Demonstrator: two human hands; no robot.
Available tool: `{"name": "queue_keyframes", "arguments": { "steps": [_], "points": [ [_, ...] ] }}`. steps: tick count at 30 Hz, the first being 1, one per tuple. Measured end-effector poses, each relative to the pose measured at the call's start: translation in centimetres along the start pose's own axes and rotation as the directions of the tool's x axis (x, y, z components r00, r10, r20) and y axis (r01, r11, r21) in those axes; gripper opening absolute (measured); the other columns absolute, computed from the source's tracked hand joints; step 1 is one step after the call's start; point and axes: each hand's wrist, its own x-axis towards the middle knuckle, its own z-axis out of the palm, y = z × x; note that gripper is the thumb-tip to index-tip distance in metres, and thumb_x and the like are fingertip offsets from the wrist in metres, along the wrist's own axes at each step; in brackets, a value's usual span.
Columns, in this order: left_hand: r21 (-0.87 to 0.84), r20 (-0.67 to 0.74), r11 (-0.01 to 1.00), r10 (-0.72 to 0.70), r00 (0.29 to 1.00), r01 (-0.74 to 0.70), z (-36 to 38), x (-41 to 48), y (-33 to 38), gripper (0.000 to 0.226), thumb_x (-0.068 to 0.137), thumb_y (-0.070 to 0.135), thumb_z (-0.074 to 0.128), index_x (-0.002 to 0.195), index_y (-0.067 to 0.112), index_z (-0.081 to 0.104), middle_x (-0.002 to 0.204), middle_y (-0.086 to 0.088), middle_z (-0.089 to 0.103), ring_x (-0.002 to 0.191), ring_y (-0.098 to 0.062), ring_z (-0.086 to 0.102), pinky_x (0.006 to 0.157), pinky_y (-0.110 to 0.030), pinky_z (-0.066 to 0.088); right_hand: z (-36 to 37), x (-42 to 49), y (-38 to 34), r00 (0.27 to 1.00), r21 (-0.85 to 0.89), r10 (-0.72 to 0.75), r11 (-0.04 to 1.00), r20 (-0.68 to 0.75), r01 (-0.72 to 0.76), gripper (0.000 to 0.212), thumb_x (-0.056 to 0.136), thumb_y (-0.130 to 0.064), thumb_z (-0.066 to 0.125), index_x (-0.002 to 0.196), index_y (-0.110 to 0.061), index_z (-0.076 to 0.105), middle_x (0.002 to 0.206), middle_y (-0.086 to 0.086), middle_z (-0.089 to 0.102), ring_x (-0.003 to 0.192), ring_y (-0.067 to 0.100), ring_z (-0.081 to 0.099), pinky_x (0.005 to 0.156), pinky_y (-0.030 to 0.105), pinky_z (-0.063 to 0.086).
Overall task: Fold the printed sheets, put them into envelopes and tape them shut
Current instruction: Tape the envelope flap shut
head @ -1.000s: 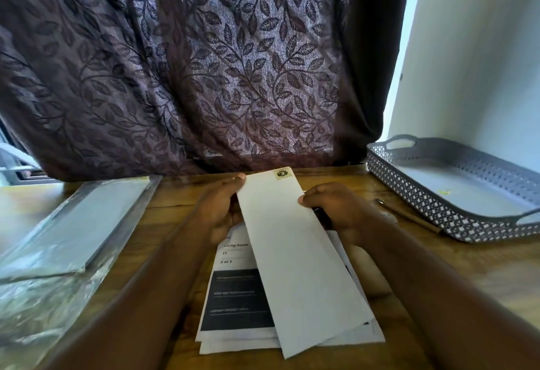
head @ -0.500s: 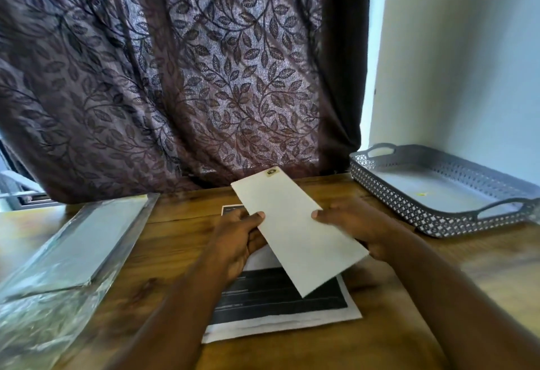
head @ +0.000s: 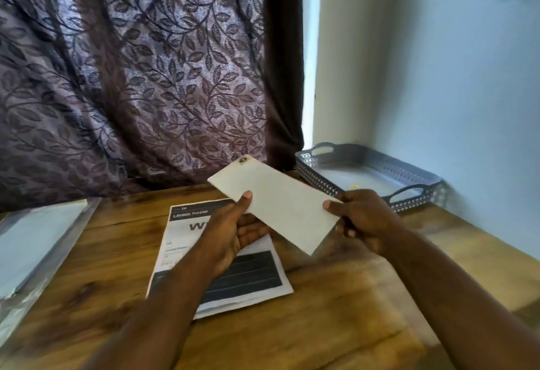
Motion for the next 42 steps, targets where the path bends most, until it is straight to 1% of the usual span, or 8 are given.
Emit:
{"name": "queue_keyframes", "arguments": {
  "steps": [10,15,21,24,28,33,36,42],
  "points": [
    [0.207,0.250,0.973,-0.149,0.957,0.098,9.9,-0.4,-5.5,0.044,0.090,0.020,0.072,0.129,0.016,0.052,0.109,-0.016,0.074,0.096,-0.031,0.074,0.079,-0.037,0.063,-10.7,4.3,-3.2,0.886,-0.055,-0.148,0.989,-0.439,0.138,0.016,0.095,0.008,0.049,0.087,0.016,0.060,0.059,0.024,0.058,0.036,0.018,0.055,0.038,0.023,0.041],
    [0.232,0.265,0.969,-0.149,0.953,0.087,11.6,-0.3,-7.2,0.065,0.085,0.013,0.077,0.141,0.021,0.044,0.120,-0.014,0.066,0.095,-0.031,0.074,0.075,-0.036,0.063,-11.8,7.9,-3.3,0.896,-0.117,-0.113,0.991,-0.429,0.069,0.017,0.091,0.012,0.051,0.077,0.007,0.059,0.066,0.025,0.059,0.048,0.026,0.064,0.039,0.023,0.043],
    [0.215,0.272,0.975,-0.122,0.955,0.063,11.0,0.1,-7.6,0.039,0.087,0.011,0.074,0.123,0.013,0.058,0.114,-0.016,0.071,0.097,-0.033,0.074,0.079,-0.037,0.063,-11.0,11.5,-2.8,0.940,-0.207,-0.009,0.976,-0.341,-0.066,0.011,0.097,0.008,0.047,0.100,0.015,0.056,0.061,0.027,0.063,0.056,0.028,0.067,0.038,0.021,0.048],
    [0.220,0.277,0.973,-0.131,0.952,0.069,11.0,0.4,-7.7,0.038,0.087,0.009,0.074,0.122,0.013,0.058,0.111,-0.017,0.072,0.098,-0.036,0.072,0.081,-0.041,0.062,-10.7,12.8,-2.4,0.945,-0.314,0.039,0.938,-0.324,-0.147,0.007,0.095,0.011,0.050,0.092,0.016,0.054,0.068,0.032,0.063,0.041,0.025,0.064,0.033,0.022,0.047],
    [0.211,0.287,0.975,-0.136,0.948,0.076,11.0,0.6,-8.0,0.038,0.087,0.007,0.073,0.122,0.012,0.058,0.113,-0.020,0.070,0.103,-0.041,0.070,0.084,-0.044,0.060,-10.2,14.5,-1.6,0.950,-0.540,0.038,0.815,-0.310,-0.209,0.022,0.088,0.012,0.057,0.069,0.002,0.052,0.039,0.014,0.057,0.041,0.027,0.062,0.036,0.022,0.043],
    [0.189,0.291,0.979,-0.125,0.948,0.071,11.0,0.7,-8.4,0.044,0.087,0.002,0.073,0.125,0.015,0.055,0.118,-0.021,0.067,0.103,-0.040,0.070,0.082,-0.043,0.061,-8.9,15.1,-0.3,0.953,-0.757,-0.026,0.615,-0.301,-0.222,0.022,0.087,0.010,0.056,0.068,-0.001,0.053,0.062,0.020,0.057,0.057,0.028,0.062,0.060,0.039,0.056],
    [0.207,0.294,0.978,-0.093,0.951,0.032,11.1,0.7,-8.6,0.059,0.085,0.004,0.075,0.133,0.026,0.048,0.121,-0.015,0.064,0.102,-0.039,0.070,0.085,-0.051,0.060,-8.4,15.1,0.0,0.957,-0.866,-0.066,0.447,-0.284,-0.226,0.004,0.088,0.001,0.058,0.087,-0.001,0.062,0.082,0.018,0.064,0.070,0.028,0.062,0.074,0.041,0.060],
    [0.295,0.305,0.955,-0.072,0.950,-0.023,10.8,1.2,-9.3,0.067,0.081,0.013,0.081,0.135,0.033,0.048,0.125,-0.006,0.061,0.102,-0.031,0.072,0.085,-0.050,0.060,-7.9,15.8,0.7,0.965,-0.935,-0.052,0.267,-0.257,-0.234,0.044,0.086,-0.001,0.061,0.130,-0.004,0.058,0.128,0.018,0.064,0.109,0.033,0.064,0.093,0.046,0.055]
  ]
}}
